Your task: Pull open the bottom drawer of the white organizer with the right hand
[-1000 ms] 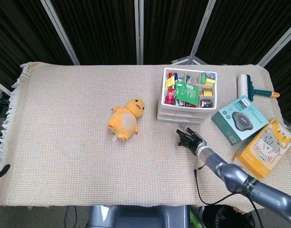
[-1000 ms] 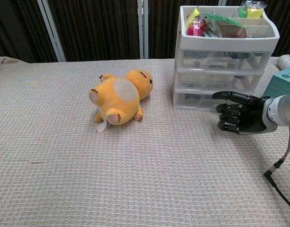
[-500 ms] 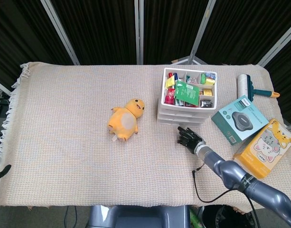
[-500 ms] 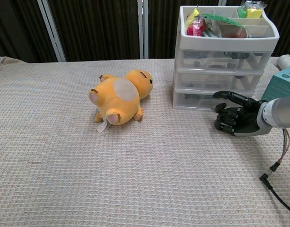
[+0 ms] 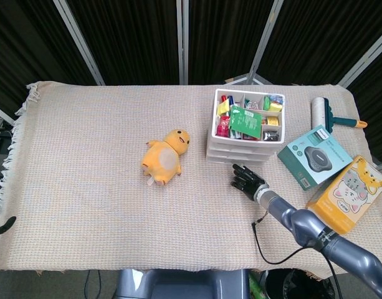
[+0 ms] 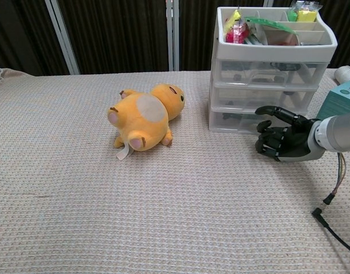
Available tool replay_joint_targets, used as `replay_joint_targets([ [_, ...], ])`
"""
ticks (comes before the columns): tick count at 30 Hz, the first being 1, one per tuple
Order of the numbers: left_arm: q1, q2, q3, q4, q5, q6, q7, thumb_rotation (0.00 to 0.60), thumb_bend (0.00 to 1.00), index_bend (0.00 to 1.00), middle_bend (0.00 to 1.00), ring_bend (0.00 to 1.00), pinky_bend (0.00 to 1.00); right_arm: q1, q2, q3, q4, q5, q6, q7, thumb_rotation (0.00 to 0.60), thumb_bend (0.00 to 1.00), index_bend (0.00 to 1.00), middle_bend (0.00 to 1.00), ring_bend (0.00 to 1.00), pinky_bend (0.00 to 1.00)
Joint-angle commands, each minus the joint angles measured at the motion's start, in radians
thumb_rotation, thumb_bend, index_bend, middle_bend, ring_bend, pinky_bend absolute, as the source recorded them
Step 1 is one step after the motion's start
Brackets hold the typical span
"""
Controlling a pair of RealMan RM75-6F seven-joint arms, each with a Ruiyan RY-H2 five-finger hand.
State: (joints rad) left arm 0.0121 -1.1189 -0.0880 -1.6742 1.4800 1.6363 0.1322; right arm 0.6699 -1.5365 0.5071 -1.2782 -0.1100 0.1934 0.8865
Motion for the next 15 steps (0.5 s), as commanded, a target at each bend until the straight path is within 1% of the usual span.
replay_joint_targets([
  [1, 0.001, 0.001, 0.0, 0.0, 0.0, 0.001, -0.002, 0.6, 0.06, 0.0, 0.0, 0.0, 0.0, 0.0, 0.003, -0.003, -0.002, -0.002, -0.007, 0.005, 0.6, 0.28, 0.31, 0.79, 0.85, 0.69],
  [10, 0.002, 0.002, 0.001, -0.001, 0.002, 0.004, -0.002, 0.6, 0.06, 0.0, 0.0, 0.0, 0.0, -0.004, 0.012, -0.005, -0.012, -0.018, -0.013, 0.019, 0.6, 0.28, 0.33, 0.79, 0.85, 0.69],
  [15, 0.002, 0.001, 0.002, -0.002, 0.005, 0.006, 0.0, 0.6, 0.06, 0.0, 0.0, 0.0, 0.0, -0.007, 0.015, -0.014, -0.021, -0.025, -0.013, 0.026, 0.6, 0.28, 0.34, 0.79, 0.85, 0.69],
])
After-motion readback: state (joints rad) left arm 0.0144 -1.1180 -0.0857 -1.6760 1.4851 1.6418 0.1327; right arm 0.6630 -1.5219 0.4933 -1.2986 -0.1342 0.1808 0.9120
